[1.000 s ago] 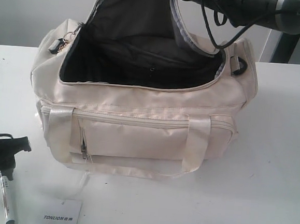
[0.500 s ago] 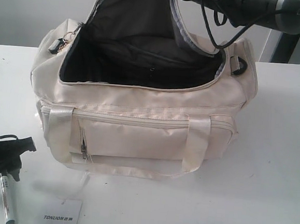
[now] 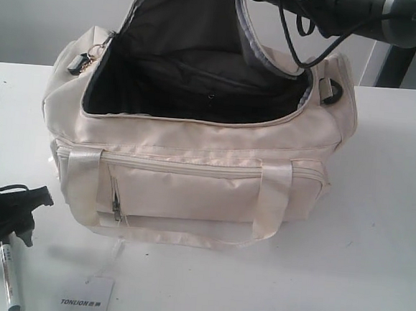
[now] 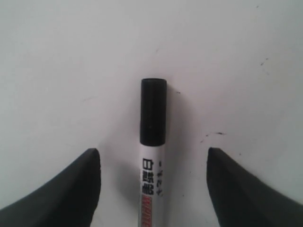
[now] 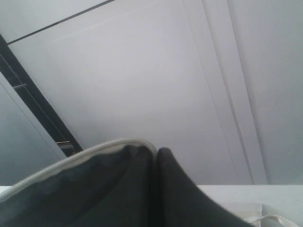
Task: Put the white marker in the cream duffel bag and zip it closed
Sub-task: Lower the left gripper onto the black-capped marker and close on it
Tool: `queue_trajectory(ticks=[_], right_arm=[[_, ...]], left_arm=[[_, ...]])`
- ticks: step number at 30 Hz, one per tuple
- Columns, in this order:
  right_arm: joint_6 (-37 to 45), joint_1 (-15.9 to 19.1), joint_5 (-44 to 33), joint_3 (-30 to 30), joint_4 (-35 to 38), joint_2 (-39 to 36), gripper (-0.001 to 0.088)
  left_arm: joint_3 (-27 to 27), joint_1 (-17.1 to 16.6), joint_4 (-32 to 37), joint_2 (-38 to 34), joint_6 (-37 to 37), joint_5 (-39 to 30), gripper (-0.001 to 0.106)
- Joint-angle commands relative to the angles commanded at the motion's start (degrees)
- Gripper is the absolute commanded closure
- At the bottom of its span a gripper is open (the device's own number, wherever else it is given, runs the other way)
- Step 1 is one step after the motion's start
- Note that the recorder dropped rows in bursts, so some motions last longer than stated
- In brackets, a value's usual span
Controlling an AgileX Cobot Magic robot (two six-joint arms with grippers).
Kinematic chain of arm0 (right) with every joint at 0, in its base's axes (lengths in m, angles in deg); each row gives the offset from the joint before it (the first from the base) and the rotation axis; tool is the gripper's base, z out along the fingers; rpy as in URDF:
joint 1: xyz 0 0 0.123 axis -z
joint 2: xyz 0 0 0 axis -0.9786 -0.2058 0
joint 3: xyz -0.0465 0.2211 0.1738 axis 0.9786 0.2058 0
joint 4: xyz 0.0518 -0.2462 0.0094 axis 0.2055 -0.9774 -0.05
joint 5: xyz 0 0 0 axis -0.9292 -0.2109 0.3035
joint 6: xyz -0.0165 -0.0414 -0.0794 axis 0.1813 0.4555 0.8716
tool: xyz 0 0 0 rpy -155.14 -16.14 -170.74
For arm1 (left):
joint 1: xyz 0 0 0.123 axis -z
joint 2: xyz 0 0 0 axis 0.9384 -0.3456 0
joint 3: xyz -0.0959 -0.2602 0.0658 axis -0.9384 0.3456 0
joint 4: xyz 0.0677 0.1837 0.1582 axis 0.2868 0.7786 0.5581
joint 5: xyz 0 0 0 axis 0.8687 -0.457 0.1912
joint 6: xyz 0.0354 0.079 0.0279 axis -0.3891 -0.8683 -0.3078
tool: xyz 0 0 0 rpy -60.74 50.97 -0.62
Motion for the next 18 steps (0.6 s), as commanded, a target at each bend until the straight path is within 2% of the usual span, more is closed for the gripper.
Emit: queue_trajectory(ticks=[13,16,18], right_arm=[[0.0,0.0,0.0,0.0,0.0,0.0,0.0868],[0.0,0.0,0.0,0.0,0.0,0.0,0.0868],[0.0,0.0,0.0,0.0,0.0,0.0,0.0868]], left_arm=[[0.0,0.0,0.11,-2.65,-0.39,-0.42,0.039],[0.0,0.0,0.11,-2.65,-0.39,-0.42,0.049],[0.0,0.0,0.11,-2.65,-0.39,-0.33,0.065]])
